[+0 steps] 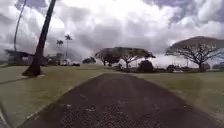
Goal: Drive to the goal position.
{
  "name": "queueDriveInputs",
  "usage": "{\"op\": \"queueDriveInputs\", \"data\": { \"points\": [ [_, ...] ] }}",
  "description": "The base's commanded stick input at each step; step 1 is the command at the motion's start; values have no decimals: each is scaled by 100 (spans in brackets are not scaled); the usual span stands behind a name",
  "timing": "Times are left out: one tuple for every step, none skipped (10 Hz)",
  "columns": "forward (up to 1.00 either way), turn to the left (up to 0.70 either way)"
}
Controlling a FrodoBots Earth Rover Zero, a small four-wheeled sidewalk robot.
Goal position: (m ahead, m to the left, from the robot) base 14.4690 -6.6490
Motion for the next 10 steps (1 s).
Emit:
{"op": "queueDriveInputs", "data": {
  "points": [
    [70,-35],
    [70,-35],
    [70,-3],
    [70,0],
    [70,0],
    [70,0],
    [70,0],
    [70,0],
    [70,0],
    [70,0]
  ]
}}
